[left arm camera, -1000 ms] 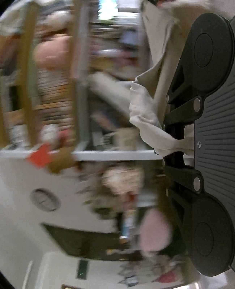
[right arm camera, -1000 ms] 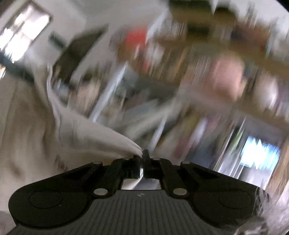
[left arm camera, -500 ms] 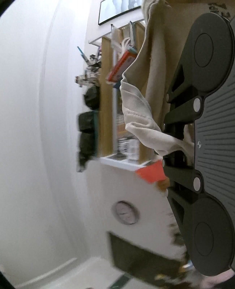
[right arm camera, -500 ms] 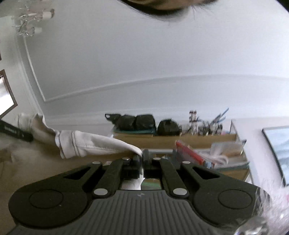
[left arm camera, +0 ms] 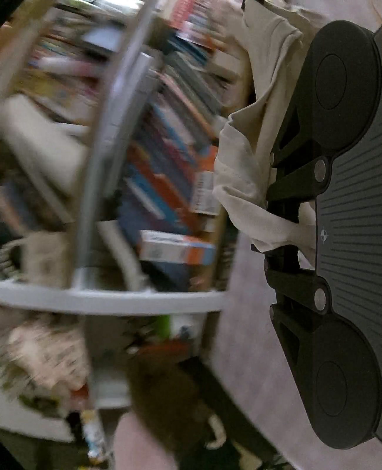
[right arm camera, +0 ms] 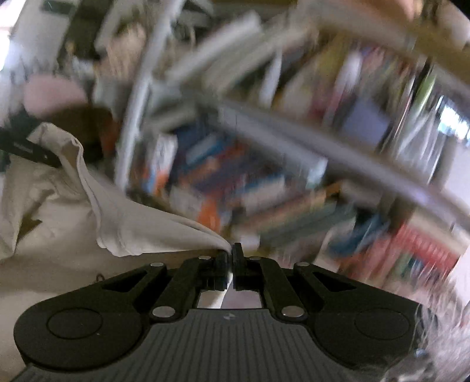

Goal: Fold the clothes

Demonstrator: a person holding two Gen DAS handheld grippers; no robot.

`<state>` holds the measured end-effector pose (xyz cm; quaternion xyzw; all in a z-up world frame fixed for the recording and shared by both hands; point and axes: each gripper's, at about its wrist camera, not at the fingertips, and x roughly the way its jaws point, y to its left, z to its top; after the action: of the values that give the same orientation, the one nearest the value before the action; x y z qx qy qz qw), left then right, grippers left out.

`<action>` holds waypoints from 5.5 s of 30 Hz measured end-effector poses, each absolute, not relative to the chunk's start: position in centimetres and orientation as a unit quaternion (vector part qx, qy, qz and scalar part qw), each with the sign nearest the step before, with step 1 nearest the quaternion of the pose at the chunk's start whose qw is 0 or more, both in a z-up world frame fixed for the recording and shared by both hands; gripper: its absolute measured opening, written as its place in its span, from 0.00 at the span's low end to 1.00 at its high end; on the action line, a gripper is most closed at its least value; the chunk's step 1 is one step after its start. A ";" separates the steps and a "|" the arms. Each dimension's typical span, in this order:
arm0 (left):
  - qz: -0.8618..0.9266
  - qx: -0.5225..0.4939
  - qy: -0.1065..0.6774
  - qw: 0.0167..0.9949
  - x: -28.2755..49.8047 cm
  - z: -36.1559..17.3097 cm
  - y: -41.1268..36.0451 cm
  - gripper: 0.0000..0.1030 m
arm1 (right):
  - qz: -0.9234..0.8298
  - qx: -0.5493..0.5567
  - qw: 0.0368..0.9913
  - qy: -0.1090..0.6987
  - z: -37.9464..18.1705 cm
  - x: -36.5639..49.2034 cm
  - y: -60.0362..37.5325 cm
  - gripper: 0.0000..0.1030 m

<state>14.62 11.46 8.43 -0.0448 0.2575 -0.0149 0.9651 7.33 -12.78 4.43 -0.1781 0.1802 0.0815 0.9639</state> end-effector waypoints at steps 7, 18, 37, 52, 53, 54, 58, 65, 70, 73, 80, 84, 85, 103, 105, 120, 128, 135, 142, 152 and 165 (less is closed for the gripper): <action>-0.044 -0.005 0.288 0.957 23.8 6.3 10.3 0.07 | 0.027 -0.183 0.957 0.221 4.8 18.8 -14.3 0.03; -0.031 0.036 0.335 0.941 30.0 3.7 7.4 0.24 | 0.005 -0.211 0.934 0.289 2.3 27.4 -14.3 0.07; -0.004 0.058 0.342 0.938 6.8 2.1 12.8 0.77 | 0.105 -0.023 0.929 0.354 1.1 7.8 -14.3 0.62; -0.017 0.088 0.361 0.928 7.8 1.1 12.7 0.27 | 0.010 0.017 0.899 0.437 -1.5 2.6 -12.0 0.21; -0.020 0.074 0.359 0.930 8.2 1.5 13.4 0.23 | 0.010 0.014 0.899 0.437 -1.5 2.3 -12.0 0.21; -0.023 0.060 0.359 0.931 8.7 1.9 14.3 0.15 | 0.011 0.011 0.899 0.437 -1.6 2.2 -12.0 0.21; -0.017 -0.017 0.373 0.927 12.0 2.9 18.8 0.01 | 0.013 -0.004 0.897 0.442 -1.7 2.2 -11.9 0.20; 0.060 -0.019 0.353 0.934 22.2 4.1 27.8 0.00 | 0.002 -0.022 0.888 0.459 -1.5 1.6 -11.0 0.14; 0.105 -0.005 0.344 0.933 27.6 4.2 31.5 0.00 | -0.007 -0.018 0.877 0.480 -1.3 0.5 -9.4 0.12; 0.114 0.012 0.338 0.934 29.5 4.0 31.9 0.00 | -0.006 -0.023 0.873 0.487 -1.3 -0.2 -8.0 0.10; 0.150 0.005 0.341 0.928 32.1 2.6 33.2 0.00 | -0.005 -0.020 0.867 0.497 -1.2 -0.5 -6.3 0.07; 0.159 0.024 0.345 0.925 31.3 2.7 33.0 0.25 | -0.027 -0.031 0.874 0.485 -0.6 -0.5 -6.7 0.19; 0.136 0.029 0.337 0.931 30.0 2.8 32.5 0.39 | -0.034 -0.039 0.876 0.479 -0.3 -0.6 -7.0 0.23; -0.066 -0.051 0.438 0.895 0.7 -2.0 21.5 0.76 | -0.010 0.032 0.876 0.481 -0.4 -4.8 -13.1 0.36; -0.049 -0.067 0.441 0.894 -1.0 -2.4 21.4 0.76 | -0.001 0.035 0.880 0.474 -0.5 -5.5 -13.5 0.36; -0.006 -0.091 0.432 0.897 -5.5 -3.1 20.7 0.73 | 0.019 0.080 0.880 0.468 -1.1 -10.7 -16.0 0.16; -0.013 -0.094 0.427 0.899 -5.7 -2.5 24.1 0.74 | -0.017 0.088 0.881 0.464 -1.0 -11.8 -14.5 0.13; -0.068 -0.110 0.451 0.883 -5.1 -3.3 24.4 0.10 | -0.034 0.046 0.881 0.469 -0.8 -12.0 -12.1 0.12; -0.007 -0.113 0.418 0.901 -4.3 0.9 25.9 0.08 | -0.025 0.065 0.879 0.472 -0.7 -12.3 -10.1 0.08; -0.280 -0.076 0.399 0.870 -6.1 3.6 12.3 0.72 | -0.003 0.062 0.878 0.475 -0.7 -12.1 -9.8 0.08; -0.219 -0.070 0.413 0.881 -5.6 0.6 12.4 0.69 | 0.016 0.062 0.883 0.466 -0.9 -12.3 -10.3 0.08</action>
<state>-5.57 12.40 0.62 -0.0700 0.4130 -0.2186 0.8813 -12.31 -10.30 -0.91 0.0625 0.4658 0.0156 0.8825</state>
